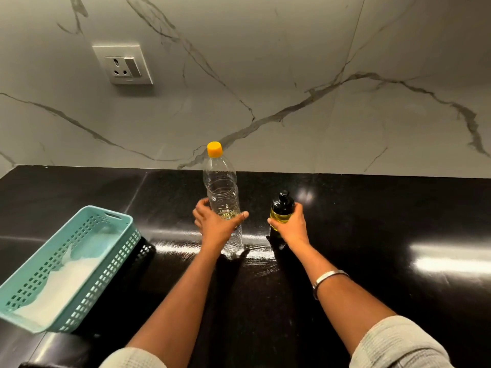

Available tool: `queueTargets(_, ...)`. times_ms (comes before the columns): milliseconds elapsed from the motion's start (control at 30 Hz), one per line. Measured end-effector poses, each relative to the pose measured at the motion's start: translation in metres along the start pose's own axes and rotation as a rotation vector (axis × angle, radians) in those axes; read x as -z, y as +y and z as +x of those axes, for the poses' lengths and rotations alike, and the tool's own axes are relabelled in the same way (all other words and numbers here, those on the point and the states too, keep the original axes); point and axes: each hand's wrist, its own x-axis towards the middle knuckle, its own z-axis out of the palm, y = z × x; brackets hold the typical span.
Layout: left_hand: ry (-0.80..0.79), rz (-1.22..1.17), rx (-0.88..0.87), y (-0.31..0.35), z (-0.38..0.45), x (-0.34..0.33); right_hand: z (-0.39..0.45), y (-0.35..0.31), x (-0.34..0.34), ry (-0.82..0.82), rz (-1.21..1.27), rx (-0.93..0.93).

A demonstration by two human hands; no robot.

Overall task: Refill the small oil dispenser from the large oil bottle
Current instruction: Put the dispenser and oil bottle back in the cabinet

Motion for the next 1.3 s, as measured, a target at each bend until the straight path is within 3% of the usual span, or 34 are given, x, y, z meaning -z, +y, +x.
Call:
queueTargets(200,0.073,-0.129,0.237,-0.023,-0.039,-0.047,0.004,0.006,-0.004,0.003,-0.012,-0.018)
queueTargets(467,-0.162,-0.211,0.222,-0.011,-0.041,-0.073,0.001,0.01,-0.003,0.01,-0.025,0.009)
queueTargets(667,-0.333,-0.676,0.492,0.014,-0.038,-0.08,-0.008,0.008,0.0,-0.019,-0.032,0.038)
queueTargets(800,-0.374,-0.82,0.612,0.02,-0.039,-0.081,-0.018,0.001,0.004,-0.019,-0.014,0.048)
queueTargets(1133,-0.479,-0.923,0.562,0.055,-0.062,-0.069,-0.048,-0.045,0.033,0.063,0.031,0.164)
queueTargets(1300,-0.508,-0.945,0.455,0.087,-0.078,-0.05,-0.064,-0.079,0.051,0.109,0.01,0.255)
